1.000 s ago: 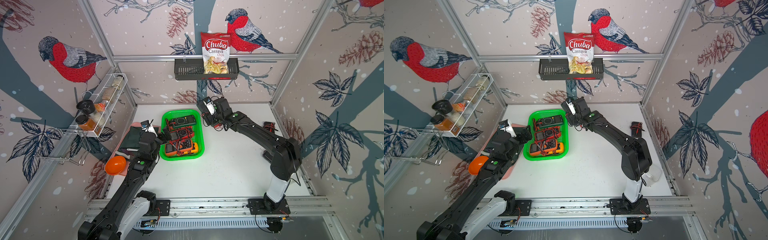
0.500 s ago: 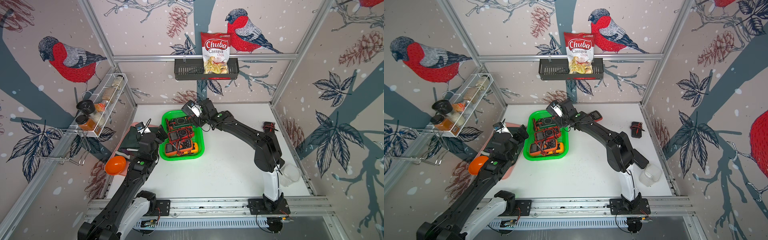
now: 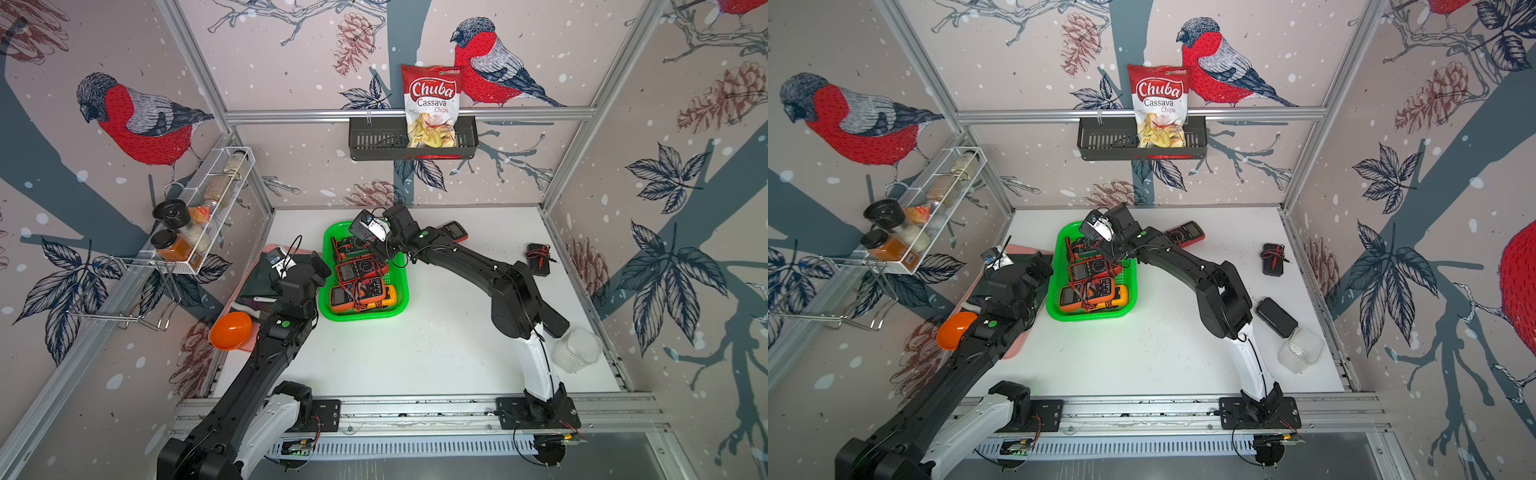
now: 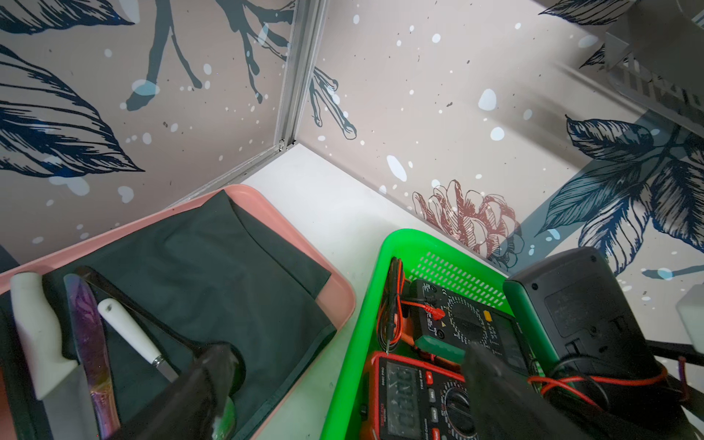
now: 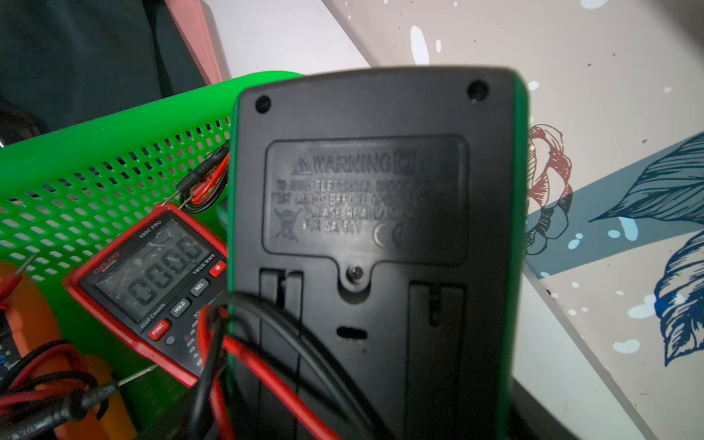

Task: Put the multimeter into the basket
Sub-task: Place the multimeter in the basket.

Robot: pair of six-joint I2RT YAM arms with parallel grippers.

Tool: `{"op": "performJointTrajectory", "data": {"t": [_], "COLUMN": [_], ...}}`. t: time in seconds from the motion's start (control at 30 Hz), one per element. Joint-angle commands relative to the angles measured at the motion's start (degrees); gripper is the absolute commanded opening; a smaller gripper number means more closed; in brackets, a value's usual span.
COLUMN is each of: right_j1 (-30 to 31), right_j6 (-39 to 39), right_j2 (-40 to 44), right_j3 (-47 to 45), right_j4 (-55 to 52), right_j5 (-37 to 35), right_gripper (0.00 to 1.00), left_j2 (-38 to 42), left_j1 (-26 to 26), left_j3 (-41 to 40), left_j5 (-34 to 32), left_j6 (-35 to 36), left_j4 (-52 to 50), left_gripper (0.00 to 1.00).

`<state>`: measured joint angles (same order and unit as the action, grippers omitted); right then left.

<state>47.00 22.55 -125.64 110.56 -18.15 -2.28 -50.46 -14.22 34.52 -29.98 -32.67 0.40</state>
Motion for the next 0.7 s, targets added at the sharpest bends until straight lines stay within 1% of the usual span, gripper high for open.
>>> {"op": "performJointTrajectory", "data": {"t": [0.0, 0.17, 0.53, 0.67], "right_j1": [0.4, 0.9, 1.0, 1.7], "right_j6": [1.8, 2.8, 4.3, 6.0], "right_j2": [-0.7, -1.8, -2.2, -3.1], "right_j3": [0.7, 1.1, 1.7, 1.8], "right_j4": [0.5, -1.3, -4.0, -5.4], "right_j5": [1.4, 1.8, 5.0, 4.7], "right_gripper": [0.00, 0.00, 0.00, 0.00], "left_j2": [-0.3, -0.7, -1.8, -1.6], "left_j1": [-0.1, -0.1, 0.0, 0.0], "left_j3": [0.7, 1.1, 1.6, 1.4], "left_j5": [-2.5, -4.6, -4.4, -4.3], "left_j6": [-2.1, -3.2, -3.1, -3.3], "left_j4": [-0.7, -1.9, -2.2, -2.3], "left_gripper": [0.98, 0.97, 0.98, 0.98]}}
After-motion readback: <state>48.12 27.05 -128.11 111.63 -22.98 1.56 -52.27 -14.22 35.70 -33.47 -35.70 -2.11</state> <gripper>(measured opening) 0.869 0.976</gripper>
